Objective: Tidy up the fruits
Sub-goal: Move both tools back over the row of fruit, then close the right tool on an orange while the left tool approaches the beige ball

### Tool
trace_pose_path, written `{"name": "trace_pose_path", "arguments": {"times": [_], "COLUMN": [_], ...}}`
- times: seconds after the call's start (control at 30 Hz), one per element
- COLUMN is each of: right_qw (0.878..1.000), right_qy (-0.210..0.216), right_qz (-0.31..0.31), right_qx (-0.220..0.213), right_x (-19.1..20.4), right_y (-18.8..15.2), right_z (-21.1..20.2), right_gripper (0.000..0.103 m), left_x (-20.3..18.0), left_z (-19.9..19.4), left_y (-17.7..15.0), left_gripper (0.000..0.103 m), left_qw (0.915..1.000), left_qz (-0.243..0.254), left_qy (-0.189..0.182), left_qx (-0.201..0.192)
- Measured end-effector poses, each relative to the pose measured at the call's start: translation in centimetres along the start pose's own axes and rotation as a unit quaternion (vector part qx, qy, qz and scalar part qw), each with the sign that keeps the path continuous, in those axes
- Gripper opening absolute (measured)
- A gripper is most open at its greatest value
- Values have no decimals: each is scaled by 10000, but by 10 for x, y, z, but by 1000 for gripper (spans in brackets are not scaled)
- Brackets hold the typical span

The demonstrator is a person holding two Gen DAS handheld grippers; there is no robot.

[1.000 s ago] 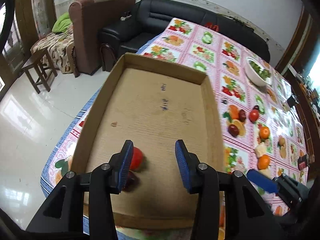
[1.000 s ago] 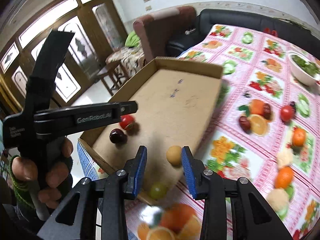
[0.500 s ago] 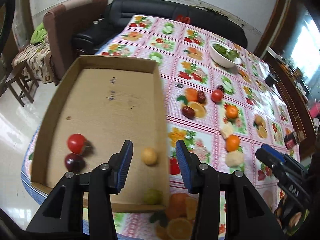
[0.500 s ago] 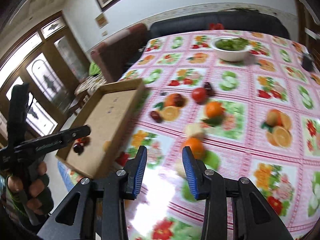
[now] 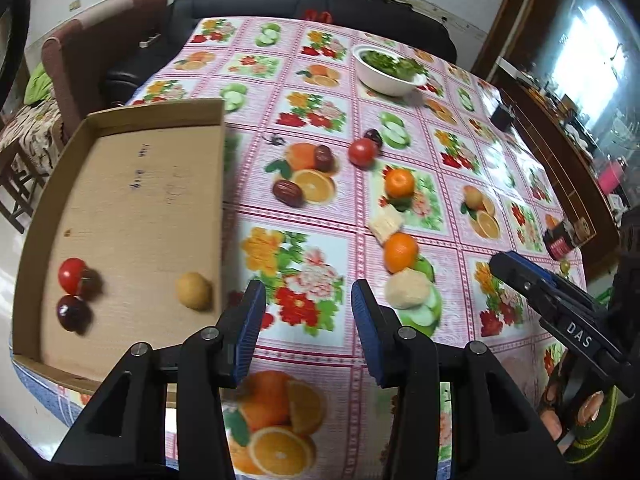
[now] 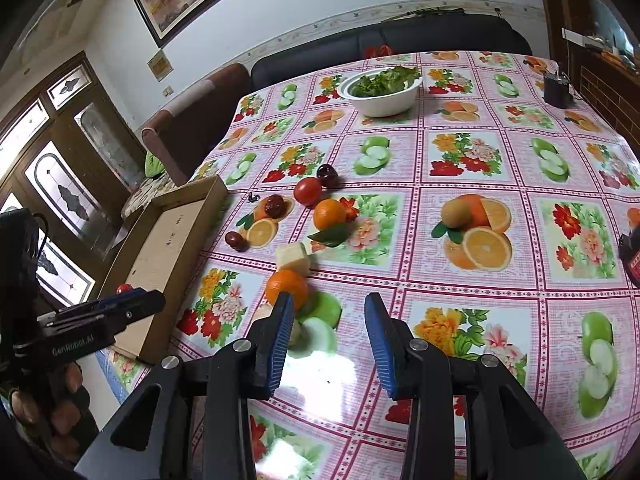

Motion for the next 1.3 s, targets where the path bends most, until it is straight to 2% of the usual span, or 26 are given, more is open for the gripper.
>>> {"name": "trace_pose_path", "arguments": {"times": [0.53,0.63,0.87,0.93,1.03,1.13,1.3], "right_qw": [9999,9995,9962,9953,9971,9993,9995], "right_qy": [-91,-241,-729,-825,-593,-331,-153], "right_qz": [129,213,460,505,467,83,-52], "right_qx": [2,-34,-86,-49,42,122,257], "right_x": [-15,-29,-71,-78,-67,-36,-6], "right_y": [4,9,32,39,44,47,56], "right_z": [4,8,27,34,43,57,88], "right_gripper": [39,39,40,44,44,44,44], "left_x": [-33,-40,-56,-60,-67,-70,-73], "left_z": [18,24,45,49,57,64,75], "left_y": [-8,-11,-17,-16,-14,-12,-8], "left_gripper": [43,47,47,47,47,47,47], "left_qw": [9989,9982,9961,9957,9951,9946,9944], "left_qz": [197,211,273,294,308,284,280], "left_qy": [-350,-479,-640,-677,-713,-746,-747], "left_qx": [227,288,534,567,607,656,700]}}
Point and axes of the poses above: each gripper's, at about its wrist camera, not at the fingertips, and z roughly the way its jaws point, x to its left, y to its top, the point moved 7 cm from there along z, roughly the way its jaws point, and after that the axes turned 5 degrees about z, right-handed, at the moved point
